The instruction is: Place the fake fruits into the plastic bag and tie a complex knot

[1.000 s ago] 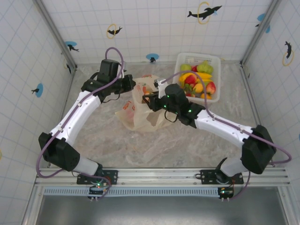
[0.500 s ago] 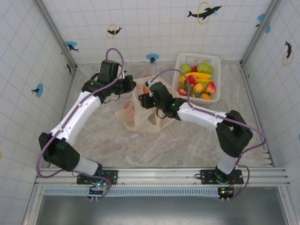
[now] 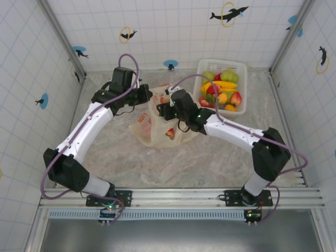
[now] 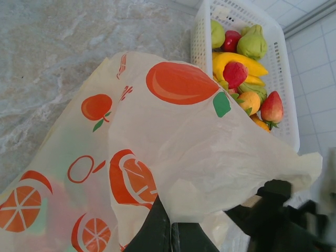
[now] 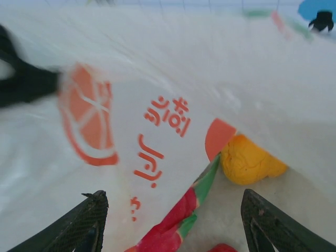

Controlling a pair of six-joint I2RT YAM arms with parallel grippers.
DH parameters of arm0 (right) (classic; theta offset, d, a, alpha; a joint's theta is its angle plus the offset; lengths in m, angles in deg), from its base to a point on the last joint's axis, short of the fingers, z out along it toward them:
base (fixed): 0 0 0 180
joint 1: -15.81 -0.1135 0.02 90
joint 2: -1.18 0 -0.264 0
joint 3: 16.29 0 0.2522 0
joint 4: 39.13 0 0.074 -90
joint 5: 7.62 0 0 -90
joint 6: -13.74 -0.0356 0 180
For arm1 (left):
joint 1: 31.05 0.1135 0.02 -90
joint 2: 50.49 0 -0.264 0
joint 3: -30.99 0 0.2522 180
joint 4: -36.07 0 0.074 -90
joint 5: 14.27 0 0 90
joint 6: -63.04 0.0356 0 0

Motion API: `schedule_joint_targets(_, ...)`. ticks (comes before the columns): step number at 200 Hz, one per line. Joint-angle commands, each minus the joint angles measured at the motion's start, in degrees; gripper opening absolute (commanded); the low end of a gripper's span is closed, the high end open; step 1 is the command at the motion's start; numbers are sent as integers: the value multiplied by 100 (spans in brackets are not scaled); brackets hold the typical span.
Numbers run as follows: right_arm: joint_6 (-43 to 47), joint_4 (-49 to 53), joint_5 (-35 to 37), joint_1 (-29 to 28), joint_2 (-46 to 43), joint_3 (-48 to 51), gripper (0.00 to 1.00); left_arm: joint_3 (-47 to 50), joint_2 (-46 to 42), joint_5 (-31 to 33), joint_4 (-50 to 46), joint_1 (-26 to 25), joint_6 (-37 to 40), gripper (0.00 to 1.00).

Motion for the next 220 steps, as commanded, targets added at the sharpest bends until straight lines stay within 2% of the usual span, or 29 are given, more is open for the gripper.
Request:
schedule_joint_targets(1, 82, 246, -250, -14, -430, -98, 70, -97, 19, 11, 10, 49, 198, 0)
schedule_joint_targets(47, -29, 301, -678, 299, -1412, 257, 79, -124, 46, 15, 27, 43, 185, 0)
schedule_joint_targets(71, -136, 495, -378, 784, -1908, 428, 82, -135, 23, 60, 1, 47, 195, 0)
schedule_joint_targets(88, -82, 1089, -332, 1290, -1977, 334, 82, -124, 4, 110, 0, 48, 197, 0)
schedule_joint_targets(116, 104, 1984, -276, 2010, -1701, 70, 84, -126, -14, 105, -25, 48, 188, 0)
schedule_joint_targets(157, 392, 2395, -348, 2938, -937, -219, 84, -143, -47, 128, -61, 47, 205, 0)
schedule_joint_targets(220, 750, 3333, 206, 3507, 544, -1139, 85, -132, -55, 151, -87, 48, 214, 0)
